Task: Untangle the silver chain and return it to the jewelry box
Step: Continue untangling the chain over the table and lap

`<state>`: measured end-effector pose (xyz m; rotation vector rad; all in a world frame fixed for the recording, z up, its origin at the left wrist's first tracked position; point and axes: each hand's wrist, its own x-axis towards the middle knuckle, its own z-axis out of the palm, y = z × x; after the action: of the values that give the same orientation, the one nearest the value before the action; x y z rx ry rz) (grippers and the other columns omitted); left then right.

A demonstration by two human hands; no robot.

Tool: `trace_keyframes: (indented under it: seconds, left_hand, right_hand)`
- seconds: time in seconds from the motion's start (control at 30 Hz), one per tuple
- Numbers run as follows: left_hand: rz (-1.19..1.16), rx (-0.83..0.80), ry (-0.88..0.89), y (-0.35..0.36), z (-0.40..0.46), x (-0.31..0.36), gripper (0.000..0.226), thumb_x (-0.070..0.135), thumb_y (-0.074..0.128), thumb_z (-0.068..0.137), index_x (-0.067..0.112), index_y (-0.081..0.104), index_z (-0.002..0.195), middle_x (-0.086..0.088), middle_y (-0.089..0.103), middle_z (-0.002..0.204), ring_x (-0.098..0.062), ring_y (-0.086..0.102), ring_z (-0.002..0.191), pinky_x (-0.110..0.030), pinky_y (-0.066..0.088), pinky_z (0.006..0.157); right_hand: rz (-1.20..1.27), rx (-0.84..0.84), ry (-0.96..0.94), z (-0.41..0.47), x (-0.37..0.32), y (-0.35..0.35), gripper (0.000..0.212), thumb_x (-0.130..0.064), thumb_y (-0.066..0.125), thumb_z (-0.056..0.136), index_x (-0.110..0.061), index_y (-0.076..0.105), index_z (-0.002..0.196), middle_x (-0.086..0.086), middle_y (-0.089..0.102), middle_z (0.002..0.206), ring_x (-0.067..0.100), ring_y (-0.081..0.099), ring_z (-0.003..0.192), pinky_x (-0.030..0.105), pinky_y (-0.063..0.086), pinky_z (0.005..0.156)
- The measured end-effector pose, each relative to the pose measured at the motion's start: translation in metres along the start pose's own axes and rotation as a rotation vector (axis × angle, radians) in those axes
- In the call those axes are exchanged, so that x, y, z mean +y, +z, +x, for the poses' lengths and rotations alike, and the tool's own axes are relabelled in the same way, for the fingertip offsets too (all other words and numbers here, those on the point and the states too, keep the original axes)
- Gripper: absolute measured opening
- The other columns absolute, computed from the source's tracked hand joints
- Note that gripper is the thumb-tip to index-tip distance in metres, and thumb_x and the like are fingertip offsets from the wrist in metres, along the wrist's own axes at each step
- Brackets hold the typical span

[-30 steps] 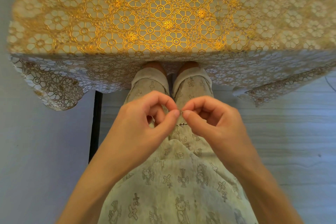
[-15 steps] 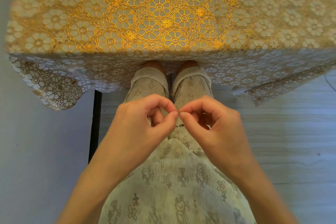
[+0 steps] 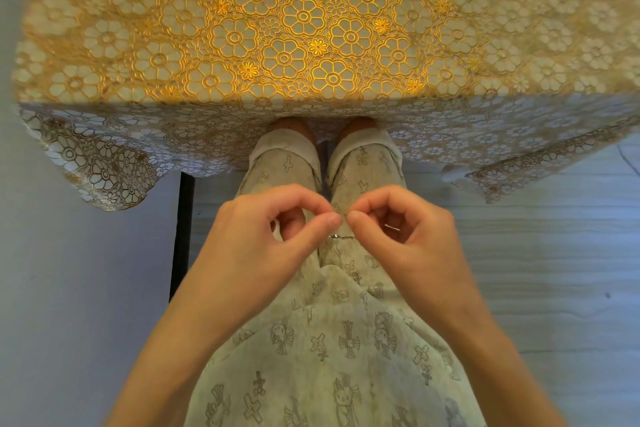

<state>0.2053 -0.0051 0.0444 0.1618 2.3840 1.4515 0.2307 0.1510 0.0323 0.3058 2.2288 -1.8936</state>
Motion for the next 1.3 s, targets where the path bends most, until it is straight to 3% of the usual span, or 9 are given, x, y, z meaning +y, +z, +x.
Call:
trace_keyframes:
  seconds: [0.17, 0.27, 0.43, 0.6, 0.73, 0.83, 1.03, 1.13, 1.3]
  left_hand:
    - [-0.092, -0.072, 0.148, -0.001, -0.003, 0.002, 0.011, 0.041, 0.056, 0.079, 0.032, 0.061, 0.075, 0.012, 0.058, 0.072, -0.004, 0.049, 0.068, -0.013, 0.036, 0.063]
    - [-0.397, -0.116, 0.160, -0.004, -0.002, 0.000, 0.008, 0.030, 0.058, 0.078, 0.029, 0.063, 0.071, 0.006, 0.059, 0.071, -0.019, 0.053, 0.075, -0.028, 0.043, 0.068]
    - [-0.946, -0.164, 0.065, -0.011, 0.003, -0.013, 0.013, 0.031, 0.067, 0.070, 0.021, 0.061, 0.064, 0.005, 0.055, 0.060, -0.015, 0.055, 0.069, -0.021, 0.047, 0.069]
    - [-0.702, -0.184, -0.179, -0.003, 0.008, -0.021, 0.037, 0.055, 0.063, 0.073, 0.020, 0.066, 0.062, 0.007, 0.043, 0.047, -0.012, 0.044, 0.050, -0.018, 0.042, 0.055]
    - [-0.511, -0.252, -0.209, 0.004, 0.008, -0.013, 0.030, 0.045, 0.052, 0.080, 0.026, 0.071, 0.067, 0.007, 0.039, 0.042, -0.011, 0.042, 0.046, -0.015, 0.042, 0.056]
    - [-0.649, -0.157, -0.168, 0.006, 0.008, -0.015, 0.014, 0.037, 0.064, 0.077, 0.025, 0.070, 0.072, 0.010, 0.042, 0.042, -0.008, 0.040, 0.045, -0.014, 0.041, 0.054]
    - [-1.166, -0.061, -0.094, -0.004, 0.008, -0.023, 0.022, 0.036, 0.064, 0.071, 0.015, 0.063, 0.066, 0.002, 0.054, 0.063, -0.014, 0.051, 0.061, -0.021, 0.046, 0.061]
    - [-1.023, -0.123, -0.179, -0.004, 0.009, -0.019, 0.030, 0.045, 0.060, 0.076, 0.018, 0.063, 0.063, 0.002, 0.051, 0.051, -0.014, 0.050, 0.050, -0.020, 0.045, 0.054]
    - [-0.196, -0.133, -0.259, 0.007, 0.013, -0.013, 0.043, 0.057, 0.048, 0.075, 0.019, 0.066, 0.067, 0.000, 0.062, 0.052, -0.015, 0.056, 0.045, -0.017, 0.044, 0.050]
  right_hand:
    - [-0.020, 0.021, 0.067, 0.002, 0.006, 0.004, 0.016, -0.009, 0.067, 0.081, -0.020, 0.066, 0.070, -0.007, 0.057, 0.058, 0.002, 0.049, 0.053, 0.014, 0.039, 0.051]
    - [0.033, 0.050, 0.147, 0.005, 0.010, 0.004, 0.016, -0.008, 0.066, 0.081, -0.020, 0.066, 0.070, -0.011, 0.057, 0.055, 0.002, 0.050, 0.053, 0.014, 0.041, 0.052]
    - [0.165, 0.140, 0.269, 0.010, 0.015, 0.002, 0.011, -0.006, 0.063, 0.083, -0.012, 0.066, 0.074, -0.011, 0.054, 0.049, 0.003, 0.047, 0.047, 0.015, 0.040, 0.049]
    - [0.202, 0.197, 0.237, 0.014, 0.016, 0.003, 0.012, -0.007, 0.061, 0.085, -0.015, 0.064, 0.075, -0.011, 0.053, 0.050, 0.003, 0.046, 0.048, 0.015, 0.040, 0.048]
    - [0.192, 0.211, 0.193, 0.018, 0.015, 0.004, 0.011, -0.007, 0.061, 0.085, -0.014, 0.064, 0.076, -0.011, 0.053, 0.051, 0.002, 0.046, 0.049, 0.015, 0.039, 0.048]
    - [0.193, 0.232, 0.236, 0.019, 0.018, 0.003, 0.011, -0.008, 0.061, 0.086, -0.013, 0.064, 0.077, -0.011, 0.054, 0.052, 0.002, 0.047, 0.049, 0.015, 0.040, 0.048]
    - [0.230, 0.234, 0.338, 0.023, 0.027, 0.004, 0.008, -0.009, 0.059, 0.087, -0.010, 0.064, 0.081, -0.010, 0.053, 0.053, 0.003, 0.046, 0.049, 0.014, 0.040, 0.049]
    - [0.231, 0.225, 0.308, 0.024, 0.025, 0.006, 0.007, -0.008, 0.060, 0.087, -0.010, 0.064, 0.082, -0.011, 0.053, 0.053, 0.003, 0.046, 0.049, 0.015, 0.041, 0.049]
    - [0.229, 0.181, 0.167, 0.024, 0.016, 0.006, 0.009, -0.008, 0.061, 0.086, -0.013, 0.065, 0.079, -0.012, 0.055, 0.053, 0.003, 0.047, 0.052, 0.015, 0.041, 0.052]
